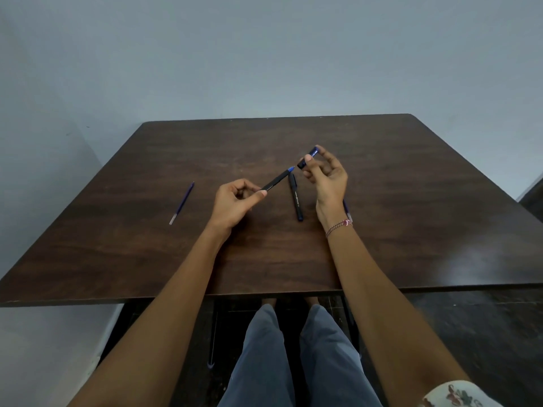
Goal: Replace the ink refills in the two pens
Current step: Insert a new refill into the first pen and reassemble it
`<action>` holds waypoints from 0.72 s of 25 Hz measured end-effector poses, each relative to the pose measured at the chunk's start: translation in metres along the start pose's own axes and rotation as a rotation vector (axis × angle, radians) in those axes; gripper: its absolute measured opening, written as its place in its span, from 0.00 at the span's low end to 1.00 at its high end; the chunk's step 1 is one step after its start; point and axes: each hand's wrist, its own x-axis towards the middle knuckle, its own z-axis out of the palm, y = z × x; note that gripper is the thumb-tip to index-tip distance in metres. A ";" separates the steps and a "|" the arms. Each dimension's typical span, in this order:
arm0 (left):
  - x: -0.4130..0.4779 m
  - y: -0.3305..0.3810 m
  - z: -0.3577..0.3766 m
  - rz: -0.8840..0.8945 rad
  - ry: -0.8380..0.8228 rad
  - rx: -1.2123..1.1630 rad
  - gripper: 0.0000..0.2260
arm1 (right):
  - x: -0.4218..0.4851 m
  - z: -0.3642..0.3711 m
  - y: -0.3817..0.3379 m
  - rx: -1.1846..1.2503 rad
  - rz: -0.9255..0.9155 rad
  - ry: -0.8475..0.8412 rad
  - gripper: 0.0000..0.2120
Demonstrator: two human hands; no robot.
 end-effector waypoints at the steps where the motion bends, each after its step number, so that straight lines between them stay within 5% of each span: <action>1: 0.000 -0.001 0.000 0.001 -0.007 0.007 0.05 | 0.000 0.000 0.000 0.020 0.007 0.000 0.16; 18: 0.003 -0.006 0.000 0.006 -0.007 -0.011 0.07 | -0.002 0.001 0.001 -0.020 0.025 -0.079 0.17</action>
